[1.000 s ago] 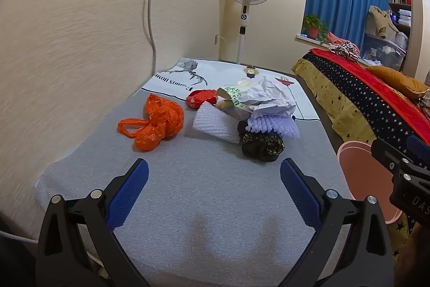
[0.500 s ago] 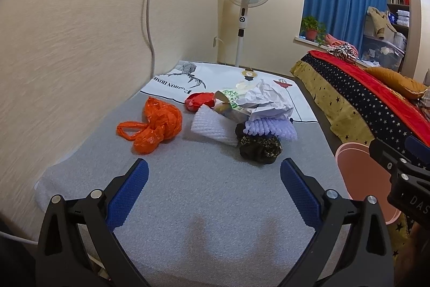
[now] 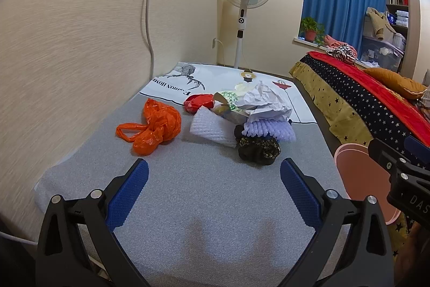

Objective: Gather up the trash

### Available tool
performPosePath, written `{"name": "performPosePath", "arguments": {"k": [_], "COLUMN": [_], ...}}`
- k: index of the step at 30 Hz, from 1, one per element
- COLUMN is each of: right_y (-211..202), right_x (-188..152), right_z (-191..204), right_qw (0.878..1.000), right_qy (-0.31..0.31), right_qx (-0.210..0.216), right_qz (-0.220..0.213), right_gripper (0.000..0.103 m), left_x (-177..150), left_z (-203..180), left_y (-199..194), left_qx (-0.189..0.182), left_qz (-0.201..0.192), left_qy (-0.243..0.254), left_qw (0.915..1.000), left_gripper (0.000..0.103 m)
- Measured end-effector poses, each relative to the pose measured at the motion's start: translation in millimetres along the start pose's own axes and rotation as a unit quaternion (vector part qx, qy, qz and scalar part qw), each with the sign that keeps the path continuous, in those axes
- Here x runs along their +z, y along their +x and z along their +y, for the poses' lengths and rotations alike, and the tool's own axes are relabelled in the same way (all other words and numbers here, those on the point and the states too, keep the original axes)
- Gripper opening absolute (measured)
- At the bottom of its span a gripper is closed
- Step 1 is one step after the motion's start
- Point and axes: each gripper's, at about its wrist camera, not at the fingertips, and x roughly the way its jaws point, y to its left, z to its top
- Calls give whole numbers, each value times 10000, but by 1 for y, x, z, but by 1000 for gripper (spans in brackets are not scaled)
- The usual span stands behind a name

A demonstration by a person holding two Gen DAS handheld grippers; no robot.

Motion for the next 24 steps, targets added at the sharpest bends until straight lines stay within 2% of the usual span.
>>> {"name": "performPosePath", "arguments": {"k": [19, 24], "right_y": [0, 0], "right_x": [-1, 0], "right_z": [-1, 1], "right_qw": [10000, 10000], "right_qy": [4, 15], "right_qx": [8, 16], "right_qz": [4, 14], "right_gripper": [87, 85], "left_x": [1, 2], "left_z": [-1, -2], "left_y": [-1, -2], "left_qx": [2, -12], "left_qz": [-11, -15], "left_qy": [3, -11], "left_qw": [10000, 10000], "left_gripper": [95, 91]}}
